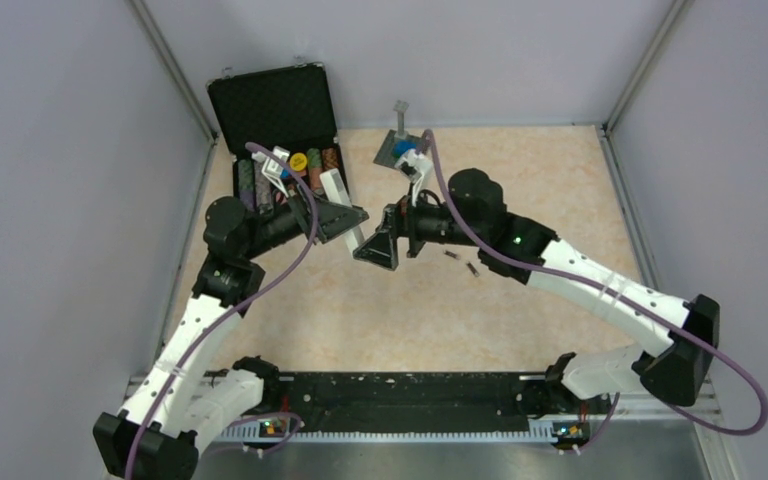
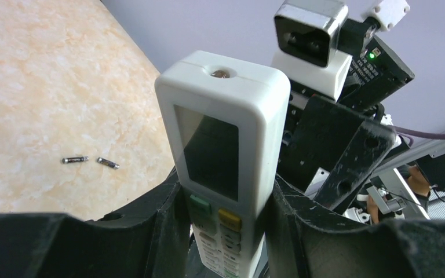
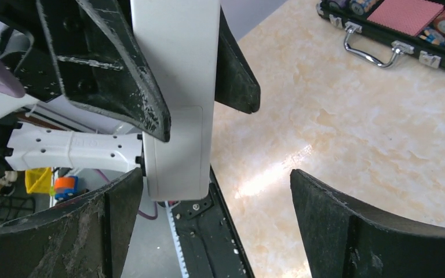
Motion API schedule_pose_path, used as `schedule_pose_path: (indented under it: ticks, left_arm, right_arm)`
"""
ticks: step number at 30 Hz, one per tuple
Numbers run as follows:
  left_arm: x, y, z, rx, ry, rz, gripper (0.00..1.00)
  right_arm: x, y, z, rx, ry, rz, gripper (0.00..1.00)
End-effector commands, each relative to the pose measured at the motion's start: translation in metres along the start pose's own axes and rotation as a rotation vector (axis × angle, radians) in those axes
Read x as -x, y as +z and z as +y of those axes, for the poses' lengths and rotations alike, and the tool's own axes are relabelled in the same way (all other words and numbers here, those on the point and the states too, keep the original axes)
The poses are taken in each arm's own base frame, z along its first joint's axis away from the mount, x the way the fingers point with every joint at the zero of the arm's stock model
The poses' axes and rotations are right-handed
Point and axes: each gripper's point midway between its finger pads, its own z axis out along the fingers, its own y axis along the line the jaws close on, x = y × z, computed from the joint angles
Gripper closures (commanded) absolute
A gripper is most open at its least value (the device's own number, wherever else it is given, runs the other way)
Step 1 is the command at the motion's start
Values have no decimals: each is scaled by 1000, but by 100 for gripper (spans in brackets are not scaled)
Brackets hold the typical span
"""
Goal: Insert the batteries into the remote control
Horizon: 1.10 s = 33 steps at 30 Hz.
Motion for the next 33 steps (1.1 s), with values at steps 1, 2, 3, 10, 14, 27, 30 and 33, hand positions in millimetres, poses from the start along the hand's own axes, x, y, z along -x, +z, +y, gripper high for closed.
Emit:
schedule_pose_path:
  ticks: [1,2,3,10,14,27,30,33]
  left_arm:
    - [16,-1,-13,0,54,-46,100]
    - [16,-1,-12,4,53,-47,100]
    - [16,-1,-11,6,53,-46,100]
    - [17,0,-9,18,45,-48,100]
    - [14,0,-5,31,54,-37,100]
    - [18,-1,6,103,25,-64,35]
    - [20,-5,22,209,-16,-85,13]
    - [16,-16,49,381,-92,-100,10]
  right_arm:
    - [19,13,19,62,-85,-26,6]
    - [18,16,20,69,-80,-23,7]
    - [18,18,22,78,-74,-22,9]
    - [16,27,24,110,-10,-44,33]
    - [22,30,26,134,2,-89,44]
    - [5,37,8,64,-2,-48,83]
    - [-3,39,-3,-1,-43,-21,83]
    - [-15,46,-18,-147,-141,29,83]
